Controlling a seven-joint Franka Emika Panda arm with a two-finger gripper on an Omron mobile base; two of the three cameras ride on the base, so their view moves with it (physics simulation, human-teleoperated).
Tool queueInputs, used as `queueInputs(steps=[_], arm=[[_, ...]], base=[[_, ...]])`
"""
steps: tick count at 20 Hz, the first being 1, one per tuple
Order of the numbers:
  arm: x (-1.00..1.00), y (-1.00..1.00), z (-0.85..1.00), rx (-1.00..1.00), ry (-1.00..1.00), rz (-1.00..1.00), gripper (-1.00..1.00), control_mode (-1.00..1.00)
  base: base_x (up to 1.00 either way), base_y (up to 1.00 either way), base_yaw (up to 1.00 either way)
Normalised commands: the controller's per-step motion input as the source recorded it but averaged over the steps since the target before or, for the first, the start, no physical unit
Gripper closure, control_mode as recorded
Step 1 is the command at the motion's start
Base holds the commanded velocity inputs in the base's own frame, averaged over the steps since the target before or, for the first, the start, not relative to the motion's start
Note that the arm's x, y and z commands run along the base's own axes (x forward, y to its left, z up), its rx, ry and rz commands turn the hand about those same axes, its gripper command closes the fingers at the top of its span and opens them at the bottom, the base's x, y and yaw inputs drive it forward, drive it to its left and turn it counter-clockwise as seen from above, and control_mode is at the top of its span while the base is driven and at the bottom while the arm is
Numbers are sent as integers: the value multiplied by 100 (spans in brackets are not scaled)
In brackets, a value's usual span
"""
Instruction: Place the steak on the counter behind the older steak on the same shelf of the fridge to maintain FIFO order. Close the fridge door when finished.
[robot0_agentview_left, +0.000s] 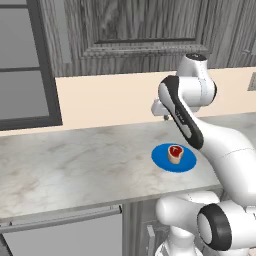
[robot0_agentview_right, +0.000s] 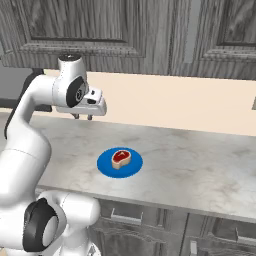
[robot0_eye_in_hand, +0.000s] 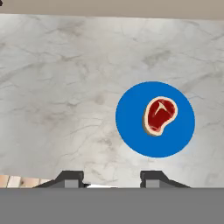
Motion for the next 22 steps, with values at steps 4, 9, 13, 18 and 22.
queueInputs(steps=[4, 9, 13, 18, 22], arm=[[-12, 0, -12, -2, -4, -1, -100, -100], [-57, -15, -46, 2, -7, -48, -100, -100], [-31, -55, -60, 9, 1, -37, -100, -100], [6, -23, -51, 1, 5, -5, -100, -100], [21, -8, -42, 0, 1, -8, -100, -100]], base=[[0, 0, 0], [0, 0, 0], [0, 0, 0], [0, 0, 0], [0, 0, 0]])
